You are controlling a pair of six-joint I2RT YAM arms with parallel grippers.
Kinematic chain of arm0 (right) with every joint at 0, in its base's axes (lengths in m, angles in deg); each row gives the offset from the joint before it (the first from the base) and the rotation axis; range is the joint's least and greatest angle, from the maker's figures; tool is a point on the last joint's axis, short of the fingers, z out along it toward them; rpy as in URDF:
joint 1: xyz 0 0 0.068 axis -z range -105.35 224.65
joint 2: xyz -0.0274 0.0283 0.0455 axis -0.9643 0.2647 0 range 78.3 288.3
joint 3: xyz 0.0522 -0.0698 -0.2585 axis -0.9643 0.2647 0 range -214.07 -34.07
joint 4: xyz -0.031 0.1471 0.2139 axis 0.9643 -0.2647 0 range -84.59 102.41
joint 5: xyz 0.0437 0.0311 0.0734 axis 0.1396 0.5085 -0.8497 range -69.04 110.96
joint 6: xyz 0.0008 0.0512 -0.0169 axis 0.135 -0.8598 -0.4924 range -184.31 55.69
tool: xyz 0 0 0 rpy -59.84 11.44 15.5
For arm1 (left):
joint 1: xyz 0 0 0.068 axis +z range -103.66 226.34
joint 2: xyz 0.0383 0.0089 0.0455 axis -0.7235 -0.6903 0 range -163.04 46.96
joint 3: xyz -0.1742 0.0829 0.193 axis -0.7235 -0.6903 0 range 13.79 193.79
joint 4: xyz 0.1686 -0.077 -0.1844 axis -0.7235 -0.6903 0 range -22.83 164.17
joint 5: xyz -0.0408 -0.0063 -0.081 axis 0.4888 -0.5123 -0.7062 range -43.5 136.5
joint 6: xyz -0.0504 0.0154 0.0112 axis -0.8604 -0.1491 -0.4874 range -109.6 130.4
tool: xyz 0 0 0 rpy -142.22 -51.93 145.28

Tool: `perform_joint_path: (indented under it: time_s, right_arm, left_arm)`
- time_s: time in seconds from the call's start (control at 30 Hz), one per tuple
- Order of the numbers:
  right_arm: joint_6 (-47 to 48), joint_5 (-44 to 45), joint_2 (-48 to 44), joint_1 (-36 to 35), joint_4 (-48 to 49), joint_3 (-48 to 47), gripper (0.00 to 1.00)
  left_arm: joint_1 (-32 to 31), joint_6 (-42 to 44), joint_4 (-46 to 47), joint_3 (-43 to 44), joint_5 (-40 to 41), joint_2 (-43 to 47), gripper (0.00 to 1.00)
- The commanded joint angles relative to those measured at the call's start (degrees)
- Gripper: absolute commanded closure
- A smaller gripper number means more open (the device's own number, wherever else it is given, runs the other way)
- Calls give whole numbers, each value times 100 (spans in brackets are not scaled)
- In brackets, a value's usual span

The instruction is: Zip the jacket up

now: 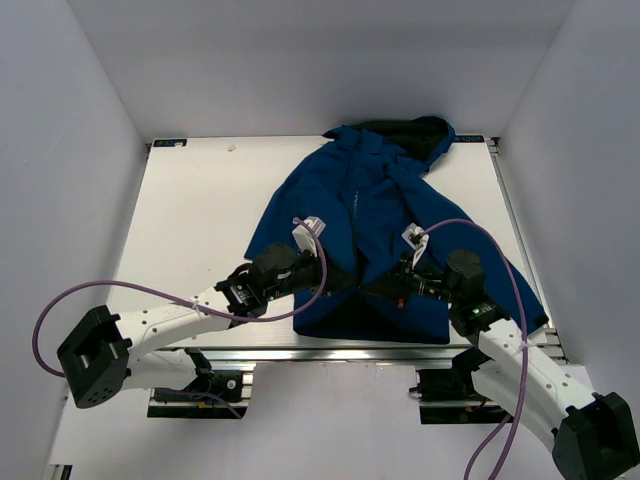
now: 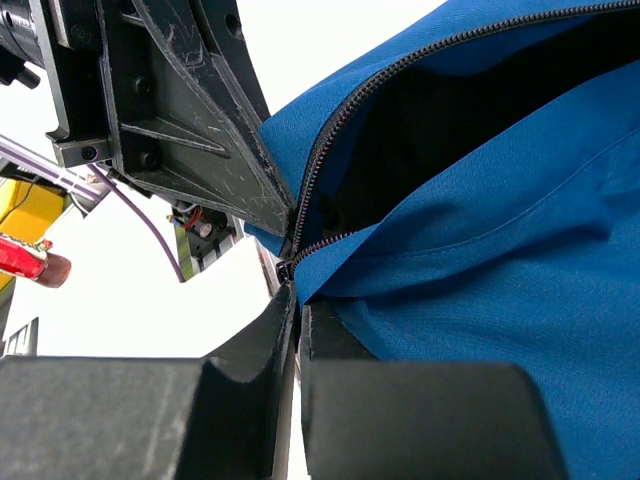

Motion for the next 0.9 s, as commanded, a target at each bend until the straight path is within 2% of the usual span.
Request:
perform_joint_path:
  time_s: [0.0, 0.87]
  right_arm:
    - [75, -144, -7, -27, 208, -128, 100]
    - [-48, -224, 11, -35, 603, -136, 100]
  left_arm:
    - [-17, 2, 153, 8, -38, 205, 100]
    - [-17, -59, 188, 61, -135, 55, 100]
